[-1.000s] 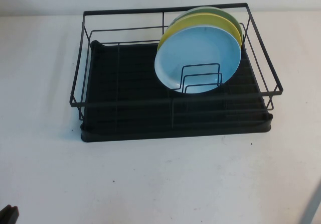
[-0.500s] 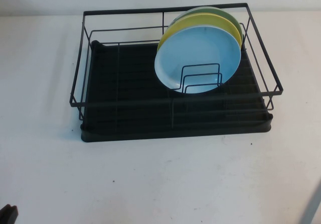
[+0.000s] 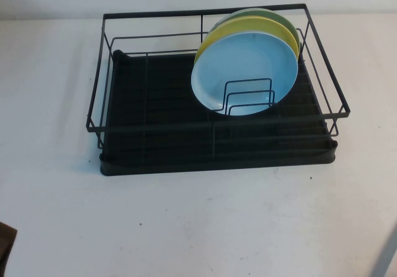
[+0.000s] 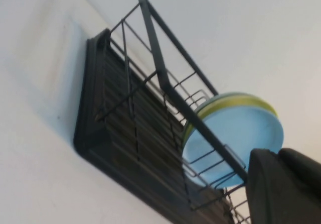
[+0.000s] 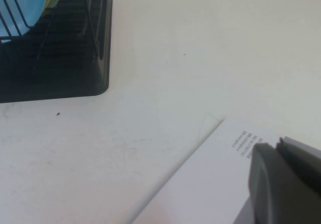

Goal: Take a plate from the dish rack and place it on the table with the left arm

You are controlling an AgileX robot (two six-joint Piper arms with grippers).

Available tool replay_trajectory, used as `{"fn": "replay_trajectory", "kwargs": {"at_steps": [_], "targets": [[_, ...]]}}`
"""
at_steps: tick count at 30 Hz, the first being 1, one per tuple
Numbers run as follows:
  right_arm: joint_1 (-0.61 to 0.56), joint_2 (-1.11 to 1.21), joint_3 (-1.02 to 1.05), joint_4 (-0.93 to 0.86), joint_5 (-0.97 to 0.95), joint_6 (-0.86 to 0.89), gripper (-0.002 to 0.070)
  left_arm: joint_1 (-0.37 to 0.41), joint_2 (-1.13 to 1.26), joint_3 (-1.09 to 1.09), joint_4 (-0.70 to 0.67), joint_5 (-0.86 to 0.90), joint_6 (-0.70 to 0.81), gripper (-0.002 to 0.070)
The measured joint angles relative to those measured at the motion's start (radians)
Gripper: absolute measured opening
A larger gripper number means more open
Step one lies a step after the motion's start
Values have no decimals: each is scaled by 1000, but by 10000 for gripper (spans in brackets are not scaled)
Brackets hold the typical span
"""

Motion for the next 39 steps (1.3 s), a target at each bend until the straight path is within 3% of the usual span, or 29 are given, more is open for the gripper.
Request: {"fn": "replay_trajectory", "kwargs": {"at_steps": [10, 13, 18, 22, 26, 32, 36, 39], "targets": [[0, 0, 0, 0, 0, 0, -20, 0, 0, -6, -43, -71, 10, -4], [0, 0, 0, 0, 0, 0, -20, 0, 18, -95, 56, 110, 92, -4], [0, 0, 0, 0, 0, 0, -20, 0, 235, -421, 321, 438, 226, -4], [0, 0, 0, 0, 0, 0, -20, 0, 469, -725, 445, 699, 447, -4], [0, 0, 0, 0, 0, 0, -20, 0, 694, -968, 433, 899, 717, -4], [0, 0, 0, 0, 0, 0, -20, 0, 981, -1178, 296, 1005, 1024, -4], [0, 0, 0, 0, 0, 0, -20, 0, 1131, -1268, 253, 998, 1107, 3], [0, 0, 0, 0, 0, 0, -20, 0, 1229, -1344, 232, 991, 1117, 74]]}}
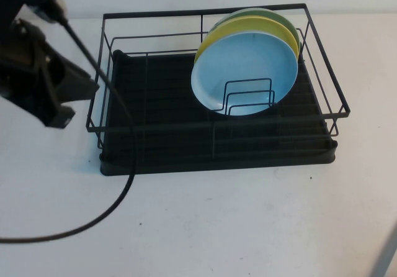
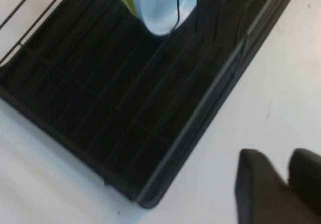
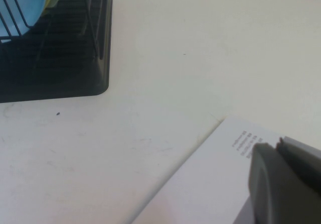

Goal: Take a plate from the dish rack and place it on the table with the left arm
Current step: Grasp the plate from the shelf

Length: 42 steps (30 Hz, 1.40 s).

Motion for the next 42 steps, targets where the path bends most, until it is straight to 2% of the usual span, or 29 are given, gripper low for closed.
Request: {"fn": "replay_trajectory", "kwargs": {"at_steps": [3, 6, 8, 10, 14, 20, 32, 42], "targets": [[0, 0, 0, 0, 0, 0, -20, -19, 85, -62, -23, -11, 24, 228], [0, 0, 0, 0, 0, 0, -20, -71, 161, -113, -37, -33, 102, 391], [0, 0, 0, 0, 0, 0, -20, -121, 208, -144, -41, -47, 159, 438], [0, 0, 0, 0, 0, 0, -20, -174, 249, -172, -46, -70, 209, 456], [0, 0, 0, 0, 0, 0, -20, -259, 334, -210, -48, -165, 289, 467], [0, 0, 0, 0, 0, 0, -20, -315, 450, -245, -57, -406, 314, 470], [0, 0, 0, 0, 0, 0, -20, -321, 600, -264, -153, -642, 321, 471], [0, 0, 0, 0, 0, 0, -20, -330, 668, -269, -247, -748, 419, 427]]}}
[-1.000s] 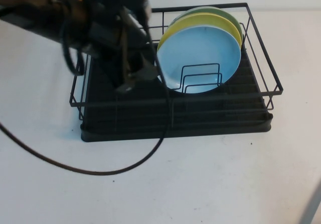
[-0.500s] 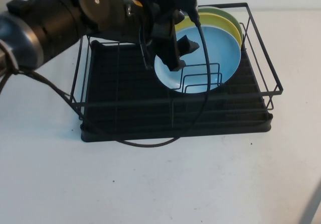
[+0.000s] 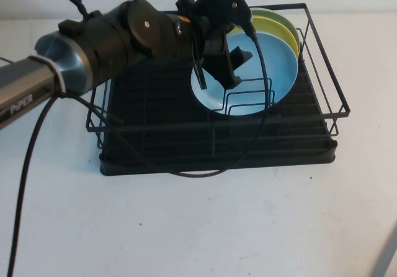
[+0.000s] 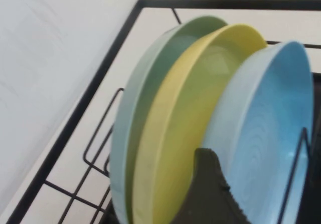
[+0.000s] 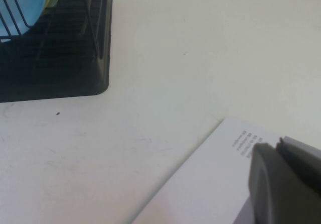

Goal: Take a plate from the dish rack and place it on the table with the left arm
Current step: Grasp the plate from the shelf

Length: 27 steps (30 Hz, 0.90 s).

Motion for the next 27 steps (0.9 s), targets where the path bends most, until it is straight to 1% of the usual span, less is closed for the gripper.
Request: {"fn": "replay_trajectory", "kwargs": {"at_steps": [6, 15, 17, 19, 22, 25, 26, 27], "targets": [[0, 0, 0, 0, 0, 0, -20, 0, 36, -16, -34, -54, 2, 424], [0, 0, 0, 0, 0, 0, -20, 0, 92, -25, -49, -122, 4, 423], [0, 0, 0, 0, 0, 0, -20, 0, 99, -27, -49, -124, 4, 410], [0, 0, 0, 0, 0, 0, -21, 0, 103, -27, -49, -127, 4, 370], [0, 0, 0, 0, 0, 0, -20, 0, 105, -27, -50, -149, 4, 262], [0, 0, 0, 0, 0, 0, -20, 0, 105, -27, -50, -171, 4, 135], [0, 0, 0, 0, 0, 0, -20, 0, 105, -27, -50, -169, 6, 105], [0, 0, 0, 0, 0, 0, -20, -2, 105, -27, -50, -167, 11, 90]]}}
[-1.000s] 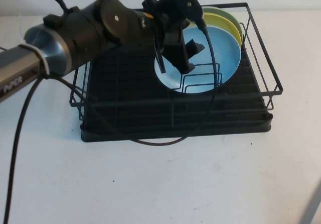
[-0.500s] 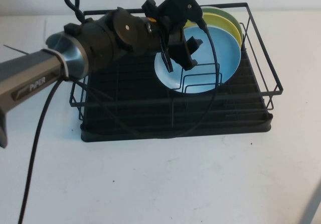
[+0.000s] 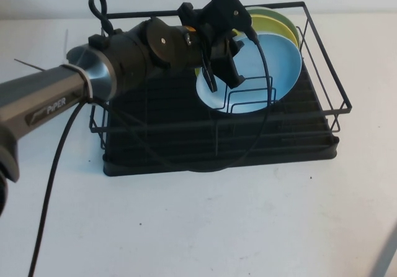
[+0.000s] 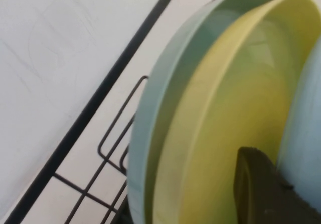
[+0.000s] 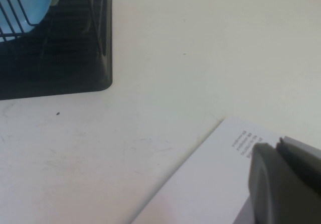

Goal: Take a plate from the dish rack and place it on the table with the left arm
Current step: Grasp the plate from the shelf, then place the plate from the table

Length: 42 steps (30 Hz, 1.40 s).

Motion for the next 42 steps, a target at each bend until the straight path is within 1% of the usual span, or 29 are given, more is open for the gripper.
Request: {"fn": "replay_trajectory", "kwargs": {"at_steps": [9, 18, 21, 24, 27, 29, 31, 34, 36, 38, 40, 42], "targets": [[0, 0, 0, 0, 0, 0, -20, -4, -47, 0, 7, 2, 26, 67], [0, 0, 0, 0, 0, 0, -20, -4, -167, 0, 7, -5, 25, 67], [0, 0, 0, 0, 0, 0, -20, -2, -226, 0, -9, 26, 19, 67], [0, 0, 0, 0, 0, 0, -20, -2, -290, 0, -19, 132, -59, 65], [0, 0, 0, 0, 0, 0, -20, -1, -356, 0, -19, 282, -189, 65], [0, 0, 0, 0, 0, 0, -20, 11, -393, 0, -19, 413, -304, 65], [0, 0, 0, 0, 0, 0, -20, 36, -415, -2, -25, 570, -451, 65], [0, 0, 0, 0, 0, 0, -20, 97, -420, 0, -44, 809, -595, 65], [0, 0, 0, 0, 0, 0, -20, 145, -420, 30, -91, 924, -622, 65], [0, 0, 0, 0, 0, 0, -20, 191, -424, 89, -189, 993, -607, 65], [0, 0, 0, 0, 0, 0, -20, 225, -432, 185, -349, 1024, -552, 65], [0, 0, 0, 0, 0, 0, -20, 234, -440, 302, -487, 1031, -487, 65]]}}
